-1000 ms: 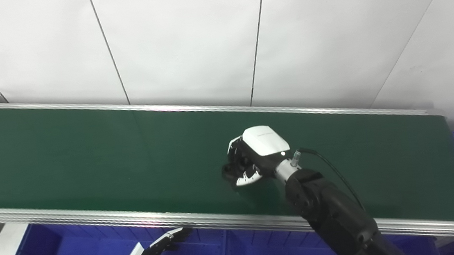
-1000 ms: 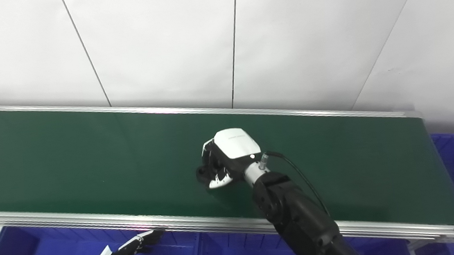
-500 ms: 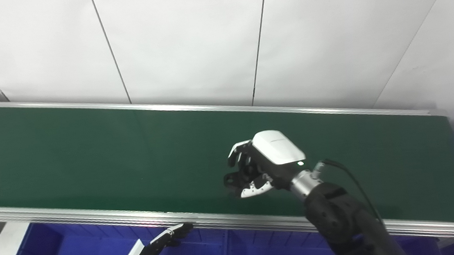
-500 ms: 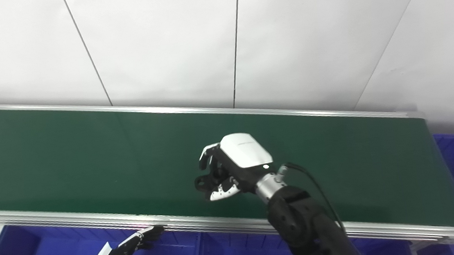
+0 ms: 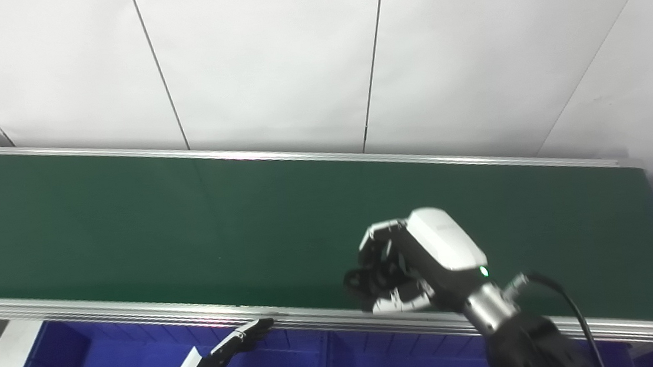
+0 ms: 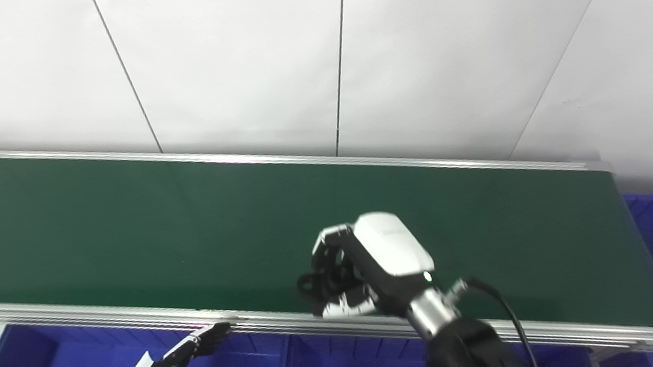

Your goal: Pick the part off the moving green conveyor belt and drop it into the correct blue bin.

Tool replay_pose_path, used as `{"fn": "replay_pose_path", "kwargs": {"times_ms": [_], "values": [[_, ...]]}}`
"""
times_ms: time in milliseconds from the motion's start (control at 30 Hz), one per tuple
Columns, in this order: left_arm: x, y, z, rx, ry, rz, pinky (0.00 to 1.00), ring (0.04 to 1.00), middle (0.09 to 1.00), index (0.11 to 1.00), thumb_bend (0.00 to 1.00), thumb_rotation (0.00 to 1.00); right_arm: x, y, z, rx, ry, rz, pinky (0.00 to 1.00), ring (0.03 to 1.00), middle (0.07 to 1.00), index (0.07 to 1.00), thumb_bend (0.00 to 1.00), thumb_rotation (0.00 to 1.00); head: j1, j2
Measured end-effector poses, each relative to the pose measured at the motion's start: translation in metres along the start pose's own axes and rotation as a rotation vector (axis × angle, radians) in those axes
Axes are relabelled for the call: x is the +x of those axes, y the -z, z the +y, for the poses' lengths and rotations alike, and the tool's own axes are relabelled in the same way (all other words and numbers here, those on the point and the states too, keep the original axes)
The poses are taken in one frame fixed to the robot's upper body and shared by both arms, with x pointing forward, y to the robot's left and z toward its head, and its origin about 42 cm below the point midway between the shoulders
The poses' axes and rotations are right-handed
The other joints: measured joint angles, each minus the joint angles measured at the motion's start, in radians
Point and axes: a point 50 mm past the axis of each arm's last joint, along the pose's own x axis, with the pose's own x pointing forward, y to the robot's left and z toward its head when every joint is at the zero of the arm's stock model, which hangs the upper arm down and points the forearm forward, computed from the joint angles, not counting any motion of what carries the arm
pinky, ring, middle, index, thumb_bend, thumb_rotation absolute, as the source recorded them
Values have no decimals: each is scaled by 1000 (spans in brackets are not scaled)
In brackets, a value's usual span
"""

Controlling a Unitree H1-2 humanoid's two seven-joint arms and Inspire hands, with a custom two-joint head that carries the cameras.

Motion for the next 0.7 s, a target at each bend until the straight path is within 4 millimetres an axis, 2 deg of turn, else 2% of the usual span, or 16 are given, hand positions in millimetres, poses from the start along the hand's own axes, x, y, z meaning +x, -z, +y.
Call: {"fn": "replay_pose_path", "kwargs": {"times_ms": [33, 67, 100, 133, 300, 400, 500, 533, 567, 700], "values": [[-1, 0, 1, 1, 1, 1, 841, 868, 881, 880, 886, 572, -7, 0, 3, 20, -3, 8, 237, 393, 508, 488, 516, 0, 0, 0], [-1, 0, 1, 0, 1, 3, 845, 869, 881, 881, 877, 578, -13, 0, 6, 34, -4, 17, 240, 390, 509, 488, 516, 0, 5, 37], [-1, 0, 3, 0, 7, 2, 845, 868, 881, 882, 872, 588, -20, 0, 8, 55, -2, 37, 242, 387, 511, 488, 516, 0, 8, 51], [-1, -2, 5, -3, 5, -3, 843, 866, 880, 882, 870, 594, -27, 0, 10, 80, 5, 61, 239, 387, 511, 488, 516, 0, 8, 51], [-3, -6, 18, 0, 7, -12, 833, 860, 876, 875, 875, 593, -56, 1, 30, 176, -16, 139, 261, 383, 522, 489, 513, 0, 38, 107], [-1, -10, 22, 7, 18, -28, 819, 854, 873, 872, 871, 589, -70, 5, 41, 211, -25, 186, 227, 381, 514, 489, 514, 0, 44, 111], [1, -12, 23, 2, 23, -35, 812, 849, 867, 864, 874, 570, -80, 8, 50, 237, -35, 224, 256, 385, 522, 489, 513, 0, 49, 112], [2, -12, 23, -2, 21, -36, 810, 848, 865, 862, 879, 567, -83, 10, 55, 247, -42, 237, 268, 365, 494, 524, 508, 0, 49, 112], [2, -13, 23, -5, 17, -38, 812, 849, 865, 861, 880, 565, -85, 12, 59, 256, -43, 247, 262, 379, 507, 504, 512, 0, 54, 115], [2, -17, 20, -28, 19, -48, 810, 849, 865, 858, 871, 543, -89, 24, 81, 274, -51, 295, 177, 245, 476, 489, 526, 0, 52, 115]]}}
